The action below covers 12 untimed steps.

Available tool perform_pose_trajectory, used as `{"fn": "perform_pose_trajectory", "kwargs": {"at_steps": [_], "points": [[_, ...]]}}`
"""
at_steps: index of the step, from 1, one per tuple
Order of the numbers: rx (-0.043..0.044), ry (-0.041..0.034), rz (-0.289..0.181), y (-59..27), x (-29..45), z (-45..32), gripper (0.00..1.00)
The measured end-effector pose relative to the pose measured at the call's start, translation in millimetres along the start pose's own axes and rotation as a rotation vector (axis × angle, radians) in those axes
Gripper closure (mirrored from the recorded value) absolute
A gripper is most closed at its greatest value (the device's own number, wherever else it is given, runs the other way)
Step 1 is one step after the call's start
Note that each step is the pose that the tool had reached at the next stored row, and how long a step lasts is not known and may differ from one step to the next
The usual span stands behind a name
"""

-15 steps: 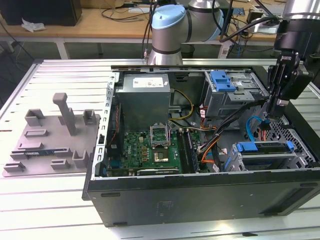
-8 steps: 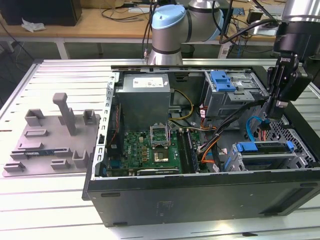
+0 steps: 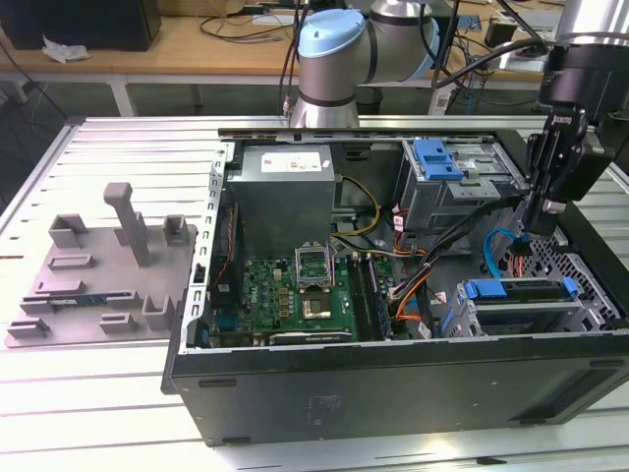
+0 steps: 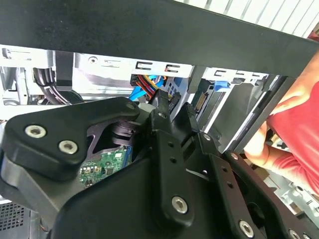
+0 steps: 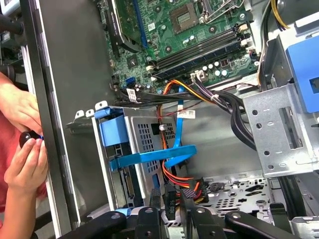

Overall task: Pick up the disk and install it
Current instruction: 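Insert the first disk wire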

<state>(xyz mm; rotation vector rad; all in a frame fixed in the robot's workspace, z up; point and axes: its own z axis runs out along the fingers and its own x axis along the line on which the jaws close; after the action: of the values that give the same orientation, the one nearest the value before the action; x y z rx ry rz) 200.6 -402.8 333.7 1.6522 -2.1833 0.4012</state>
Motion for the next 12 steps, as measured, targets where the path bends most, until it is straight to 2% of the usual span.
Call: {"fn": "perform_pose_trajectory", "kwargs": {"at_steps": [5, 6, 8, 12], "points": [[-0.0027, 0.0000, 0.005, -0.4, 0.0, 0.5, 0.71], [-0.0030, 0.0000, 0.006, -0.4, 0.0, 0.6, 0.72], [-0.0038, 0.0001, 0.007, -0.4, 0.0, 0.8, 0.83], [-0.0043, 0.0001, 0.008, -0.5, 0.0, 0.9, 0.83]]}}
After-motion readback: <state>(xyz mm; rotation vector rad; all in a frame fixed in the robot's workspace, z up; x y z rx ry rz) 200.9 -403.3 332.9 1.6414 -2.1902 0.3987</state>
